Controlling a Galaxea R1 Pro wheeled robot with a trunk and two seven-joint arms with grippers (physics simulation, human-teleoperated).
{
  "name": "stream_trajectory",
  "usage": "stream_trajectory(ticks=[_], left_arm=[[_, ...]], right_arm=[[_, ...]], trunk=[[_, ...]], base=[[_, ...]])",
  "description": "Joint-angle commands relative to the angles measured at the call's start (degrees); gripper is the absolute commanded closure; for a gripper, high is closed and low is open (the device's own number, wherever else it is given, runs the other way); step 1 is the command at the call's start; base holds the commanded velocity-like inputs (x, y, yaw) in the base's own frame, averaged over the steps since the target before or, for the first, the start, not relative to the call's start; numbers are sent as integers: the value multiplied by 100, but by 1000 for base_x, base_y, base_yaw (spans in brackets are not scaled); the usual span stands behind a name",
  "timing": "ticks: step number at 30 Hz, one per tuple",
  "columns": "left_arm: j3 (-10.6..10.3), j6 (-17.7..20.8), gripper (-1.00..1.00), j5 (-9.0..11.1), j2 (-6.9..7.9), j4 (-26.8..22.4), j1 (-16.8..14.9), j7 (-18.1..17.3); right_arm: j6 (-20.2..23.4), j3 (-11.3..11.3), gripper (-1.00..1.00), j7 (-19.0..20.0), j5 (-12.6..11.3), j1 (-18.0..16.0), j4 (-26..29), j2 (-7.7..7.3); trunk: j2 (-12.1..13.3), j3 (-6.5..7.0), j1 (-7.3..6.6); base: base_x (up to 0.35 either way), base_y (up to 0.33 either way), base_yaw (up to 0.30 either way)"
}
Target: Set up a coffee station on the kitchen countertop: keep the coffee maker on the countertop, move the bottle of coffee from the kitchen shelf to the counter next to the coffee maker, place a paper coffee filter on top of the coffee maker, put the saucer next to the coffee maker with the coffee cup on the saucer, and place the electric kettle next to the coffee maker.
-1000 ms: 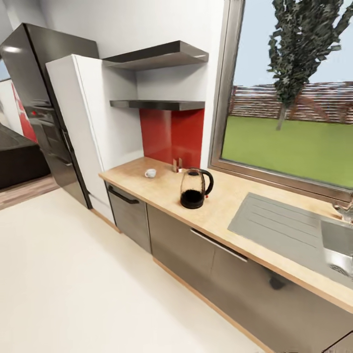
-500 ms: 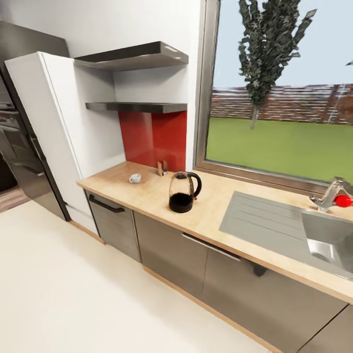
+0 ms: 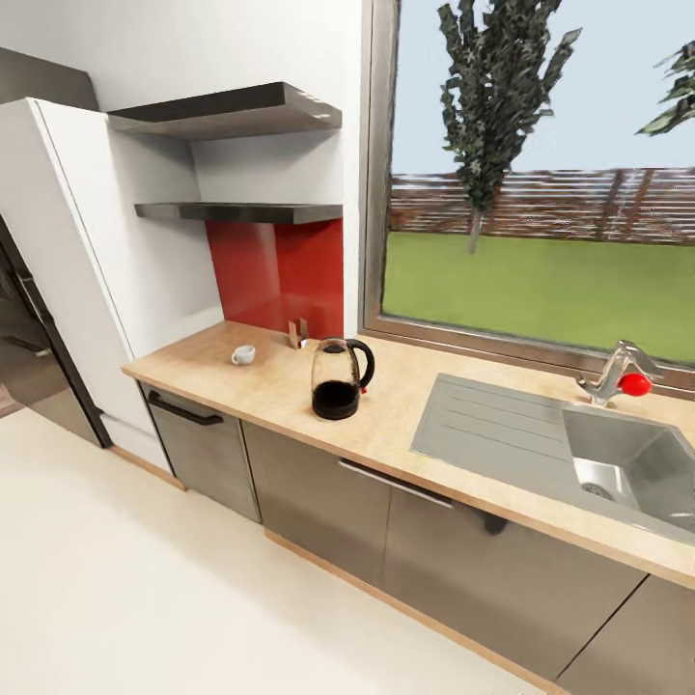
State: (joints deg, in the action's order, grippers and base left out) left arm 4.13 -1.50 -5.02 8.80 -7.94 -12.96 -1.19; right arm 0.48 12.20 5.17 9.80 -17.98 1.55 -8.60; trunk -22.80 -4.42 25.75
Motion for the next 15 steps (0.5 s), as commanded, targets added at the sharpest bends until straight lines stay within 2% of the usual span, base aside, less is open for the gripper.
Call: stream_trajectory(ticks=[1, 7, 12, 13, 15], left_arm=[[41, -16, -100, -52, -1, 3, -5, -13], [8, -5, -100, -65, 7, 148, 38, -12], [2, -4, -100, -69, 8, 227, 158, 29], [2, -1, -100, -69, 8, 229, 166, 29], [2, 5, -100, -68, 5, 263, 194, 30]], right_arm=[[5, 48, -100, 20, 57, -4, 3, 2], [2, 47, -100, 28, 57, -4, 17, 54], [-7, 40, -100, 35, 67, -4, 1255, 660], [-6, 40, -100, 37, 69, -4, 1370, 728], [-5, 25, -100, 42, 77, -4, 1803, 1023]], trunk=[[-12, -12, 3], [-12, -12, 3], [-12, -12, 3], [-12, -12, 3], [-12, -12, 3]], base=[[0, 0, -65], [0, 0, -39], [0, 0, 0], [0, 0, 0], [0, 0, 0]])
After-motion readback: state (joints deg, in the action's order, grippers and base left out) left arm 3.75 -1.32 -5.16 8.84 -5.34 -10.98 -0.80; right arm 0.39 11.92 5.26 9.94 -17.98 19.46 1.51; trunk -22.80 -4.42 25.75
